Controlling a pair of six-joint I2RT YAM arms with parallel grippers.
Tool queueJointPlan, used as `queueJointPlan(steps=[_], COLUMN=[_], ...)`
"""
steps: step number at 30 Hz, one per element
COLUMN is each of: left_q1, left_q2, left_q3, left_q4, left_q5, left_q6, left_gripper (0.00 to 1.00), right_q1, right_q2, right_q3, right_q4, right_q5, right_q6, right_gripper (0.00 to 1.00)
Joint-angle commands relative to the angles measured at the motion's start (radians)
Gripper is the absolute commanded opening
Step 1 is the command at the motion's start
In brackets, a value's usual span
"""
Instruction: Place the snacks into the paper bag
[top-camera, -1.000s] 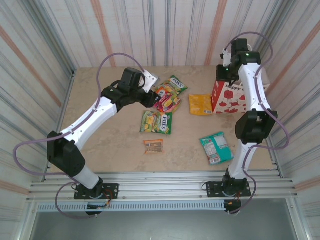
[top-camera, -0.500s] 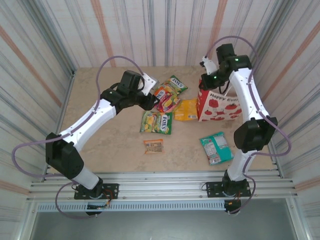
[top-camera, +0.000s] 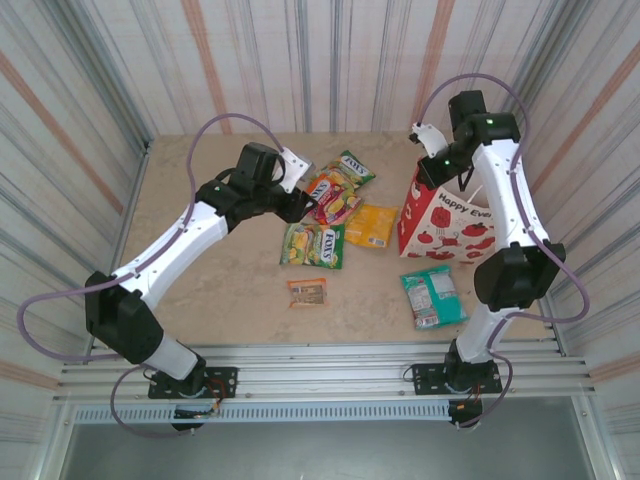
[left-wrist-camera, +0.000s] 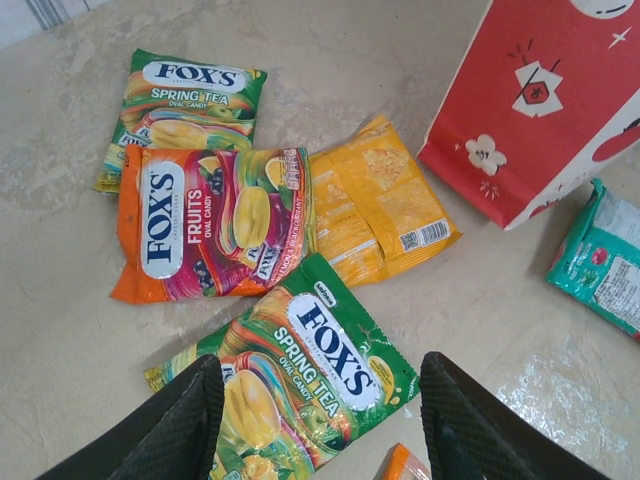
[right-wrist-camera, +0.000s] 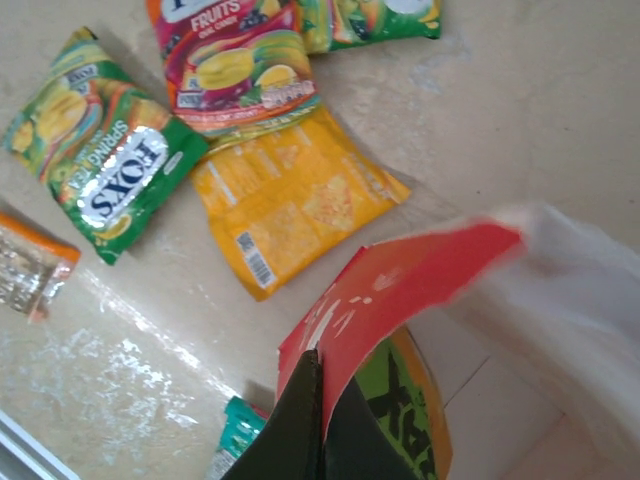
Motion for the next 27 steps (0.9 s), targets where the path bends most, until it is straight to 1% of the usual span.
queueJointPlan(steps=[1,4,5,6,8,11,18,22,27], left_q1=[0.008,0.008,0.007,0.008,0.008,0.006,-0.013,-0.025,-0.040], left_q2=[-0.020,-0.015,-0.015,-0.016,-0.018,-0.020,-0.015,-0.016,-0.025], left_q3=[-0.010,-0.007,-0.007,-0.007,-0.010,-0.012,-0.012,-0.014,-0.034], left_q4=[0.006,0.009,0.009,0.010,0.014,0.019,0.026,0.027,0.028], left_q5=[0.028,0.035,0.039,0.043,0.056,0.078,0.112,0.119,0.129], left_q6=[-0.018,-0.028,-0.034,-0.040,-0.057,-0.093,-0.148,-0.171,-0.198], left_gripper=[0.56,0.56,0.56,0.56,0.55,0.55,0.53,0.53,0.53], right_q1=[0.027,0.049,0.057,0.064,0.074,0.078,0.050,0.018,0.005], right_q2=[-0.026,-0.033,-0.035,-0.037,-0.041,-0.057,-0.154,-0.250,-0.389], right_q3=[-0.009,-0.027,-0.030,-0.031,-0.030,-0.021,0.034,0.055,-0.009], right_q4=[0.034,0.103,0.120,0.131,0.145,0.141,0.102,0.092,0.003], right_q5=[0.043,0.053,0.049,0.046,0.054,0.097,0.192,0.207,0.221], right_q6=[0.007,0.056,0.069,0.082,0.108,0.145,0.234,0.336,0.509], right_gripper=[0.02,0.06,0.10,0.16,0.33,0.45,0.59,0.62,0.62])
